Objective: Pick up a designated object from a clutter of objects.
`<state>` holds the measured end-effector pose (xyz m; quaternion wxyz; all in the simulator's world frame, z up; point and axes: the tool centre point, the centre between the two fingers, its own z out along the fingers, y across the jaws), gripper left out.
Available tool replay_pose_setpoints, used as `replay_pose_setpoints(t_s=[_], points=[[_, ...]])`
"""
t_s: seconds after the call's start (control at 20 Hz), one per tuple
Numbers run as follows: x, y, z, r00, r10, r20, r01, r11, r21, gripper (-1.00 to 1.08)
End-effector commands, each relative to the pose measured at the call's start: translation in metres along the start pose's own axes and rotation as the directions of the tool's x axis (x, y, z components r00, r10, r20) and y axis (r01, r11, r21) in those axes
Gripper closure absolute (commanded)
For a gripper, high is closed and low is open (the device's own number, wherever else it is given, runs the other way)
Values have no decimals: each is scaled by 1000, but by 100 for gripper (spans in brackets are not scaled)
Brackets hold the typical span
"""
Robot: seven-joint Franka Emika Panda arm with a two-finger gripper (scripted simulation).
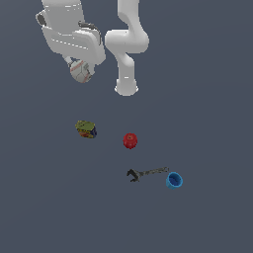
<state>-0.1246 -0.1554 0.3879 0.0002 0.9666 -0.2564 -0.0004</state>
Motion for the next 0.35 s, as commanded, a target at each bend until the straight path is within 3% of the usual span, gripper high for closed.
replay_pose_setpoints(t_s=[0.0,0.3], points=[[-4,3,-10,1000,-1,-1,1,1000,0,108],[-7,5,-19,1000,-1,-1,1,1000,0,108]])
